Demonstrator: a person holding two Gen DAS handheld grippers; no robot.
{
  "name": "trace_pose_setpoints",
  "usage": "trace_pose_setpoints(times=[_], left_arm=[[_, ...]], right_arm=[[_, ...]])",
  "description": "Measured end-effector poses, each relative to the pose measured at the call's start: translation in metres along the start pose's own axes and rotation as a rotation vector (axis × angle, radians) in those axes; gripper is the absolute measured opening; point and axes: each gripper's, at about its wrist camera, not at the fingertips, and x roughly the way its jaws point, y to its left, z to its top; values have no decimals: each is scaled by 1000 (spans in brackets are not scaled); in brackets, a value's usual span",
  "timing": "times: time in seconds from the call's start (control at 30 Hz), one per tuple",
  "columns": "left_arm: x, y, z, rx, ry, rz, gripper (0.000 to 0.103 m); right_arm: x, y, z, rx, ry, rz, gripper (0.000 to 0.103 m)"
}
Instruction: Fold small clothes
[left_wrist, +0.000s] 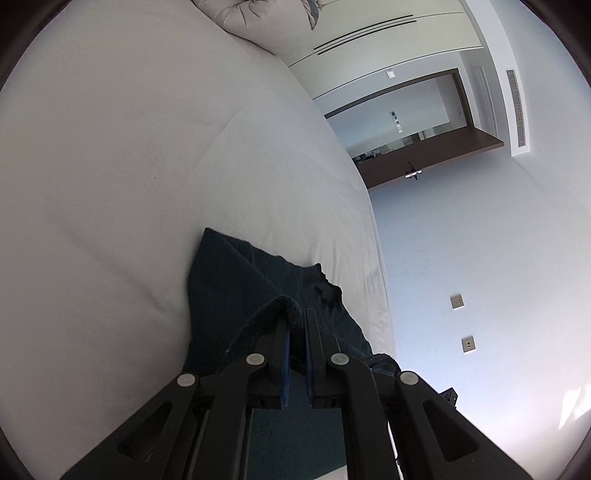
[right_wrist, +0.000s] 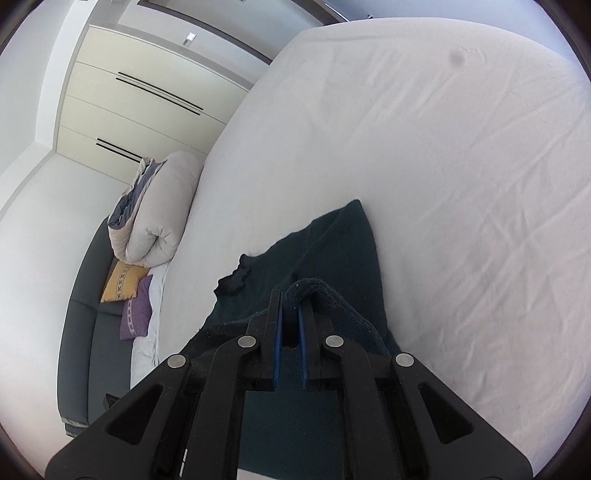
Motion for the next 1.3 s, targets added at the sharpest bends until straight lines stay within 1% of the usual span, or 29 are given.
trace_pose_setpoints(times=[0.13,0.2,0.27,0.33,0.37,0.4,0.43,0.47,0.5,0.57,0.6,0.67,0.7,0.73,0.8,0.87,0.9,0.97,1.03,1.1,1.13,1.17,1.23,1.3], left_arm=[[33,3,23,20,5,55,6],[48,11,30,11,11,75,6],[64,20,34,9,25,117,7],[73,32,33,1,33,151,14],[73,36,33,-10,30,146,31],[69,39,33,-22,17,122,50],[62,41,32,-28,-7,103,60],[54,41,31,-21,-33,107,73],[47,40,31,-1,-49,126,74],[37,34,25,52,-51,150,74],[32,31,20,78,-47,156,74],[25,24,7,139,-41,171,74],[22,21,0,166,-36,183,74],[21,19,-7,190,-28,190,74],[17,17,-21,224,-16,190,74],[15,13,-34,268,-14,200,74],[13,11,-39,296,-16,208,73],[12,5,-43,346,-35,227,73],[14,-3,-44,370,-47,238,72],[18,-3,-43,378,-51,265,66],[19,-3,-43,388,-52,272,64],[22,-4,-44,403,-53,286,60],[28,-7,-46,435,-46,315,57],[36,-5,-49,460,-23,352,57]], right_arm=[[37,2,24,-7,-12,-45,6],[57,0,36,3,-5,-69,6],[81,-4,45,1,12,-115,6],[101,-11,45,6,41,-166,7],[106,-15,46,11,47,-167,7],[108,-17,46,18,38,-152,8],[108,-18,46,16,23,-132,10],[108,-17,46,4,12,-121,14],[106,-15,45,-15,2,-122,16],[106,-10,45,-56,-11,-139,21],[104,-7,46,-68,-18,-141,26],[95,-1,44,-80,-43,-130,48],[90,2,45,-82,-68,-120,73],[83,6,46,-86,-96,-114,80],[76,12,49,-99,-115,-119,80],[69,15,49,-89,-105,-132,80],[67,18,47,-104,-95,-134,80],[57,30,30,-181,-83,-166,78],[58,50,9,-272,-50,-165,78],[60,66,-19,-352,-15,-133,78],[58,68,-37,-397,13,-118,75],[65,75,-46,-435,38,-109,74],[65,70,-66,-489,74,-100,73],[81,71,-72,-496,93,-112,73]])
